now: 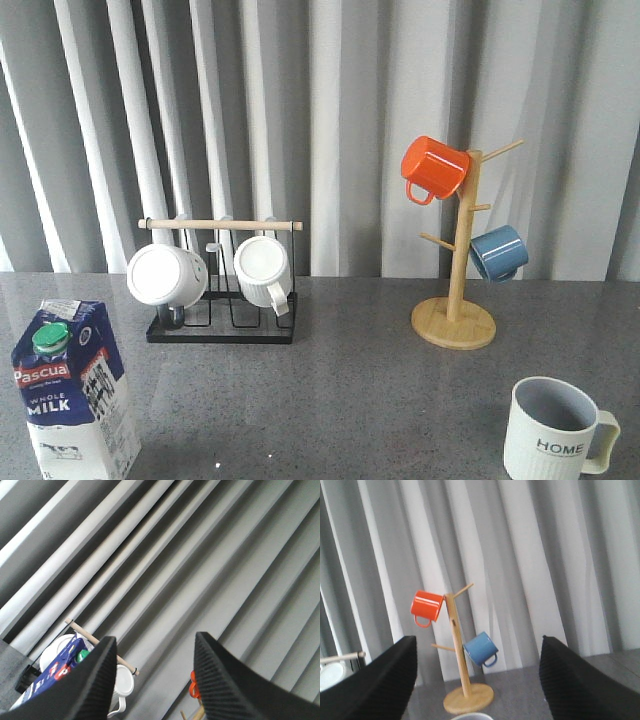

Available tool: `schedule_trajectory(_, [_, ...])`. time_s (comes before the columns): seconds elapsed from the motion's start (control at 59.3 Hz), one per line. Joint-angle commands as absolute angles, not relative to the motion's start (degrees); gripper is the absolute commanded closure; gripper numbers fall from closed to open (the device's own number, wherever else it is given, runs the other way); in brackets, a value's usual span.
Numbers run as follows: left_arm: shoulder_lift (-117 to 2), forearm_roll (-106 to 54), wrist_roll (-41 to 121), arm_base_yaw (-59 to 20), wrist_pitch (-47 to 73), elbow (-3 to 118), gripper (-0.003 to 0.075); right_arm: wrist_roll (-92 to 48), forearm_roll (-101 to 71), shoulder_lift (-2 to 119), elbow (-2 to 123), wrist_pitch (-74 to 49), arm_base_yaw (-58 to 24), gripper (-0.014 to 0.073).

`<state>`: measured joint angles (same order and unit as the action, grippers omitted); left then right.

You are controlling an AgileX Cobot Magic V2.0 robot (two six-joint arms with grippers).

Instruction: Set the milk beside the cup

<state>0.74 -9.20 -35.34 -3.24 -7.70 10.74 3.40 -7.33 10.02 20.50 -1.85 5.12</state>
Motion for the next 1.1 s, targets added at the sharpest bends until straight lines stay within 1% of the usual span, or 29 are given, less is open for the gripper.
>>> schedule_trajectory(0.0, [-1.41, -4.85, -35.26, -4.03, -5.99, 16.59, 0.0338, -1.65, -7.14, 15.0, 27.33, -7.11, 5.43, 0.008])
schedule_trajectory(0.084, [-3.99, 1.03, -35.2, -5.01, 1.27, 22.4, 0.0338, -8.95, -7.14, 20.38, 34.66, -15.21, 5.43, 0.008])
schedule_trajectory(0.185, [-8.6, 6.27, -33.79, -6.37, 10.37, 28.77, 0.0338, -13.25, -6.84, 26.89, 42.74, -22.37, 5.43, 0.008])
schedule_trajectory(0.287, [-14.05, 6.71, -26.51, -7.68, 18.73, 35.16, 0.0337, -12.34, -1.66, 31.59, 48.52, -25.83, 5.43, 0.008])
schedule_trajectory(0.405, [-20.05, 6.4, -19.61, -8.63, 24.99, 41.59, 0.0317, -10.26, 1.65, 34.14, 50.16, -27.13, 5.43, 0.008])
schedule_trajectory(0.59, [-24.24, 6.17, -16.66, -8.63, 23.25, 45.74, 0.0304, -9.4, 5.94, 39.72, 49.85, -36.06, 5.43, 0.008])
schedule_trajectory(0.725, [-24.26, 6.28, -16.66, -8.63, 21.38, 45.74, 0.0304, -8.51, 6.52, 45.05, 49.85, -35.2, 5.43, 0.008])
schedule_trajectory(0.843, [-24.21, 6.28, -16.66, -8.63, 21.32, 45.74, 0.0304, -4.83, 8.16, 51.96, 49.85, -35.46, 5.43, 0.0081])
schedule_trajectory(1.079, [-24.21, 6.28, -16.66, -8.63, 21.6, 45.74, 0.0304, -3.44, 7.89, 62.95, 49.85, -29.34, 5.43, 0.0128])
